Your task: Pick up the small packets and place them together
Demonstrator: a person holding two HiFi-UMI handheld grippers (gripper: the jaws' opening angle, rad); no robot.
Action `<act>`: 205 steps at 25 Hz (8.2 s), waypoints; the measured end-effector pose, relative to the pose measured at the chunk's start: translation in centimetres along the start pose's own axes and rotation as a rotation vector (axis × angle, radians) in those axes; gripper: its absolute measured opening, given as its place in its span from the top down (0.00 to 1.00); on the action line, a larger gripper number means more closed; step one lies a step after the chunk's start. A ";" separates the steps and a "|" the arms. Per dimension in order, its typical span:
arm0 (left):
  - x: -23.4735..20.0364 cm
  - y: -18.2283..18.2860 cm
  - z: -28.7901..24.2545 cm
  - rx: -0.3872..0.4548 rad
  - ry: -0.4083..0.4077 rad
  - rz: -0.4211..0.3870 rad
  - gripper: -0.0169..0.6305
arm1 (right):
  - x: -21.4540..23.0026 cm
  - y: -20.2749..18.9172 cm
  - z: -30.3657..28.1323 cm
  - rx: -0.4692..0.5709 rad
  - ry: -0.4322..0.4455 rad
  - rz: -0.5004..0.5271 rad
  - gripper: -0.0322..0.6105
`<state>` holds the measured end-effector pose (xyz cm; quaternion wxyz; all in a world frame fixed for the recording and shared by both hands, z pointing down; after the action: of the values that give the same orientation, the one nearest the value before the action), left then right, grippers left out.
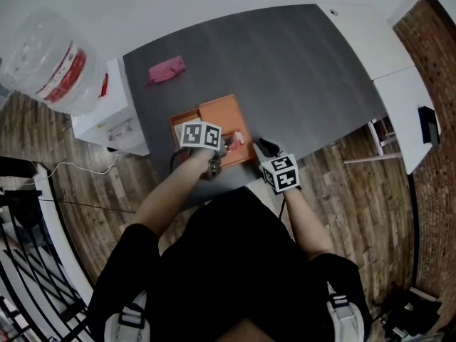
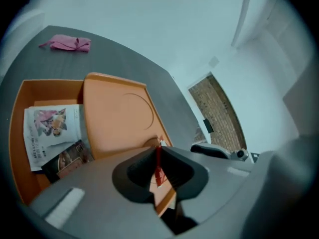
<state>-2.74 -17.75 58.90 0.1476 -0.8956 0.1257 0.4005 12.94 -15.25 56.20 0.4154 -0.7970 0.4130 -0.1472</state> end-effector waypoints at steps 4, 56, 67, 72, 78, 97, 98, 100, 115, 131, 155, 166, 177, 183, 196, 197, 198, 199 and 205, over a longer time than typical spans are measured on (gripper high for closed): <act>-0.2 -0.4 -0.2 -0.026 0.059 -0.053 0.81 | 0.2 0.1 -0.2 0.014 0.004 -0.002 0.83; -10.9 5.1 3.9 -0.330 0.316 -1.132 0.57 | -1.8 0.1 1.8 0.015 -0.021 -0.049 0.84; -11.2 4.8 3.4 -0.390 0.414 -1.197 0.63 | -1.7 0.8 1.5 0.027 -0.022 -0.050 0.84; -11.4 4.5 3.1 -0.384 0.453 -1.231 0.63 | -1.7 0.8 1.2 0.022 -0.013 -0.040 0.85; -11.2 4.8 3.5 -0.333 0.422 -1.190 0.65 | -1.7 0.8 1.1 0.021 -0.007 -0.037 0.85; -9.1 6.1 7.4 -0.146 0.395 -1.116 0.89 | -2.1 1.7 0.3 0.045 0.019 -0.022 0.86; -9.0 6.2 7.7 -0.138 0.388 -1.095 0.89 | -2.1 1.6 0.2 0.045 0.023 -0.021 0.86; -8.9 6.5 8.6 -0.113 0.379 -1.065 0.89 | -2.1 1.6 0.1 0.045 0.025 -0.019 0.86; -4.0 9.2 13.0 0.137 0.139 -0.901 0.89 | -2.3 2.0 -0.1 0.062 0.025 -0.016 0.86; 0.3 9.3 2.4 -0.117 0.067 -1.034 0.89 | -1.0 0.0 2.1 0.049 -0.063 -0.106 0.86; 0.6 10.0 -0.5 -0.176 0.157 -1.171 0.66 | 0.3 -0.2 2.4 0.058 -0.088 -0.148 0.86; 1.4 10.6 3.6 0.031 0.079 -1.006 0.67 | 0.2 2.4 1.0 0.095 -0.026 -0.075 0.86; -2.5 7.6 8.9 0.106 0.105 -0.876 0.80 | -1.9 4.8 -0.8 0.138 0.071 -0.002 0.86; -5.5 3.0 8.7 0.002 0.133 -0.833 0.79 | -3.0 4.8 -1.4 0.134 0.111 0.012 0.86; -7.7 -1.1 5.1 -0.186 0.226 -0.980 0.51 | -3.8 4.6 -1.5 0.133 0.137 0.001 0.86; -7.8 -1.2 4.7 -0.217 0.228 -0.980 0.49 | -3.8 4.5 -1.4 0.131 0.133 -0.002 0.86; -7.9 -1.2 4.3 -0.244 0.230 -0.980 0.49 | -3.7 4.4 -1.4 0.128 0.129 -0.006 0.86; -7.9 -1.2 4.0 -0.267 0.236 -0.984 0.48 | -3.6 4.2 -1.3 0.125 0.125 -0.009 0.86; -8.5 -1.0 2.4 -0.423 0.282 -0.995 0.48 | -3.3 3.8 -0.8 0.120 0.101 -0.023 0.86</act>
<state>-9.52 -15.07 63.96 0.1176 -0.9019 -0.3768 0.1752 8.44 -14.33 54.02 0.4393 -0.7668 0.4149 -0.2167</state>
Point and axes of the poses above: the fingertips, and each gripper's own axes: z backward along the fingers, x to its right, y out of its top, the point moved 6 cm from there along z, backward along the fingers, and after that the axes turned 14 degrees about z, right-handed, at the moved point
